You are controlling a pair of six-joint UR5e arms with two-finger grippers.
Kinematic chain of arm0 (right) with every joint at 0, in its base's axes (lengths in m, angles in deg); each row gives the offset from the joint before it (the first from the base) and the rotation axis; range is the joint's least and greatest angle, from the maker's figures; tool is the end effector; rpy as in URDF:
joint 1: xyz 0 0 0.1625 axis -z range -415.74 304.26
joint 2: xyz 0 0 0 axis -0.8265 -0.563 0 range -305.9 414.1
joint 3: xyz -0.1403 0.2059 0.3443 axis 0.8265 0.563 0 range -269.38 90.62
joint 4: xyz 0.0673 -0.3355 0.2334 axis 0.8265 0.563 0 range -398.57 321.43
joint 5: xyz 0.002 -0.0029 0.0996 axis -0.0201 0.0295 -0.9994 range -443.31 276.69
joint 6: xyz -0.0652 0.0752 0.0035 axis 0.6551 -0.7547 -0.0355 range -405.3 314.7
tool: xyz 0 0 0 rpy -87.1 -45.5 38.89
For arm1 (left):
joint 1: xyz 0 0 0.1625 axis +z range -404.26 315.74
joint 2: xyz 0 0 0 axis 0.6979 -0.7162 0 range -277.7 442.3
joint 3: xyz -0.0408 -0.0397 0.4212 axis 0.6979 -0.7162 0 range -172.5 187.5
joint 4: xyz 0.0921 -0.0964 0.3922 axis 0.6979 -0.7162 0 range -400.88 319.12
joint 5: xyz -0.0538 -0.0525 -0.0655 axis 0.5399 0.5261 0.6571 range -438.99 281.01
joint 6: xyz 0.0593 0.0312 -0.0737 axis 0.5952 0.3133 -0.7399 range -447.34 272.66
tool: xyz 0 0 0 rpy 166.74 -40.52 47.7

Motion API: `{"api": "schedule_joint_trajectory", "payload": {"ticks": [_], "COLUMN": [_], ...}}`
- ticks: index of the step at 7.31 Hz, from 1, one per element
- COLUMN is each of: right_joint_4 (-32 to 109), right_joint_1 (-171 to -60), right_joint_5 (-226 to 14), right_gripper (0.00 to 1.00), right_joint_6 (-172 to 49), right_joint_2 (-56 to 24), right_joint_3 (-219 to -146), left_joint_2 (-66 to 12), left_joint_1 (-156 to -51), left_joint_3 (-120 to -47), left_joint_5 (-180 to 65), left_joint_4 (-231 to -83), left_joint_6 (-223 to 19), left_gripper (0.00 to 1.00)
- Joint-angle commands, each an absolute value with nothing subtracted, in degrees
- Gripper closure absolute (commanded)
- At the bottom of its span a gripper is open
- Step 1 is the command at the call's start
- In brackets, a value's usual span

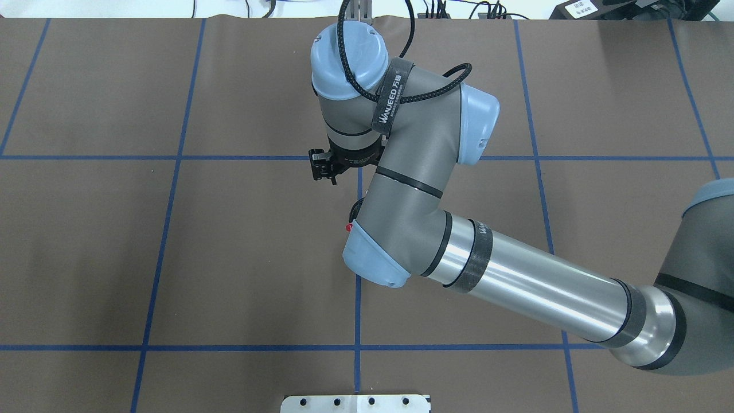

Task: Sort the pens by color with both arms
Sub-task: 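Move the right gripper over the black mesh pen cup, then lower the right gripper into the cup and grasp the blue-capped marker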

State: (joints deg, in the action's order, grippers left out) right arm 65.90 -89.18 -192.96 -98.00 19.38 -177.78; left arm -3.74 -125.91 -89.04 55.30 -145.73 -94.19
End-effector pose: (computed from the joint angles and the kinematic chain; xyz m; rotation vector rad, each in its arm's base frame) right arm -0.5441 -0.4790 0.0983 0.1237 -0.7439 -0.1815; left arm 0.0064 -0.4831 0.6070 0.1850 0.7986 0.1422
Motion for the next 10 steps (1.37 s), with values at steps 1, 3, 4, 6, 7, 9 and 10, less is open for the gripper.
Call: {"api": "schedule_joint_trajectory", "payload": {"ticks": [1, 3, 4, 6, 7, 9, 10], "right_joint_4": [66.2, 68.0, 68.0, 68.0, 67.8, 67.8, 67.9], "right_joint_1": [-90.3, -91.9, -91.9, -91.8, -91.9, -91.6, -91.5], "right_joint_5": [-197.5, -201.4, -201.7, -201.8, -202.4, -202.1, -202.1], "right_gripper": [0.4, 0.46, 0.49, 0.77, 0.78, 0.61, 0.37], "right_joint_6": [-97.2, -95.0, -94.2, -89.8, -89.7, -89.4, -89.5], "right_joint_2": [19.0, 19.2, 19.6, 21.9, 22.0, 22.3, 22.5], "right_joint_3": [-176.7, -174.1, -172.8, -169.6, -170.4, -169.6, -168.6], "left_joint_2": [-3.7, -3.6, -3.4, -3.3, -3.3, -3.3, -3.4], "left_joint_1": [-125.9, -125.9, -125.9, -125.9, -125.9, -125.7, -125.7], "left_joint_3": [-89.0, -89.1, -89.2, -89.0, -89.0, -88.7, -88.7], "left_joint_5": [55.3, 55.4, 55.4, 55.4, 55.4, 55.3, 55.4], "left_joint_4": [-145.7, -145.7, -145.8, -145.7, -145.7, -145.7, -145.8], "left_joint_6": [-94.2, -94.2, -94.2, -94.1, -94.2, -94.1, -94.1], "left_gripper": [0.0, 0.0, 0.0, 0.0, 0.0, 0.0, 0.0]}}
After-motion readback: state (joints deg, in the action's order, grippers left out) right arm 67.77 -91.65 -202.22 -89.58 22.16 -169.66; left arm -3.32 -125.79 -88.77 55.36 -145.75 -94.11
